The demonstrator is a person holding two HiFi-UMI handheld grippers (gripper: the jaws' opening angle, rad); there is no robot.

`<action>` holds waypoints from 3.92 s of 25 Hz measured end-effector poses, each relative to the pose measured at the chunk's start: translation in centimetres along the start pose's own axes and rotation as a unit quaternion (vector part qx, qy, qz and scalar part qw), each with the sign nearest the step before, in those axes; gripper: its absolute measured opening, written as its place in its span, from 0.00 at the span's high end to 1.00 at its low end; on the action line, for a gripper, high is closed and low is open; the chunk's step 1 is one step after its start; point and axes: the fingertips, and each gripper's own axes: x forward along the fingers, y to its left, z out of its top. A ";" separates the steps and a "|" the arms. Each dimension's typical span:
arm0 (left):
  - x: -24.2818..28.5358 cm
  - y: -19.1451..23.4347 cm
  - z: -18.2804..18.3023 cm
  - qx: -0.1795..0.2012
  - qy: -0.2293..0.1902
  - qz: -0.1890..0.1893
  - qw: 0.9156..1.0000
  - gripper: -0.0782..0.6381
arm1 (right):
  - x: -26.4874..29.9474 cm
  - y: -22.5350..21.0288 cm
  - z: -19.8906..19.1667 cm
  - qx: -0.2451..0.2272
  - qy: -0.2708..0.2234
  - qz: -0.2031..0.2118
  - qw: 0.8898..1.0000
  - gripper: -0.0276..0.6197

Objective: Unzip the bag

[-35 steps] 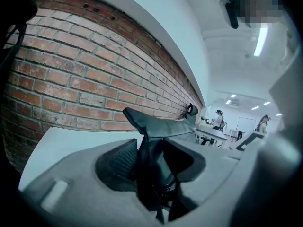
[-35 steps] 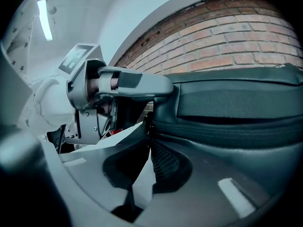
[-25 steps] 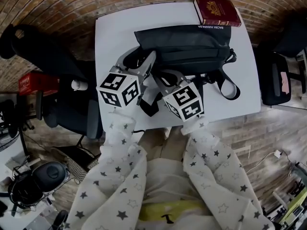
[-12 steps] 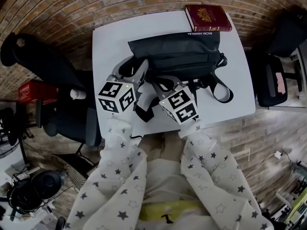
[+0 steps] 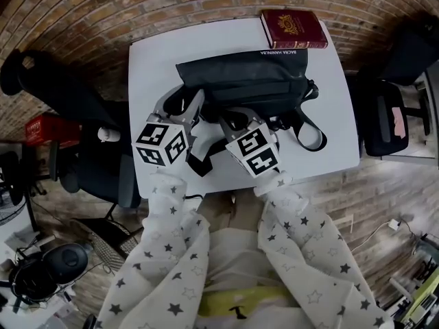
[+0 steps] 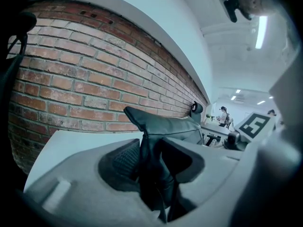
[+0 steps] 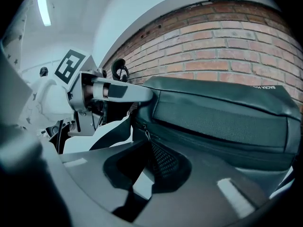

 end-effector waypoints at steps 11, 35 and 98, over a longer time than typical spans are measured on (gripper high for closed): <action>-0.8 0.6 0.2 0.002 -0.007 0.008 1.000 0.69 | -0.3 -0.8 0.0 -0.012 0.013 -0.028 0.999 0.93; -0.8 0.7 0.0 0.002 -0.011 0.033 0.999 0.69 | -2.6 -4.5 -1.2 0.014 0.019 -0.079 0.997 0.93; -1.4 1.3 0.3 0.028 -0.035 0.121 0.992 0.69 | -12.1 -14.8 -4.2 0.091 0.007 -0.239 0.967 0.93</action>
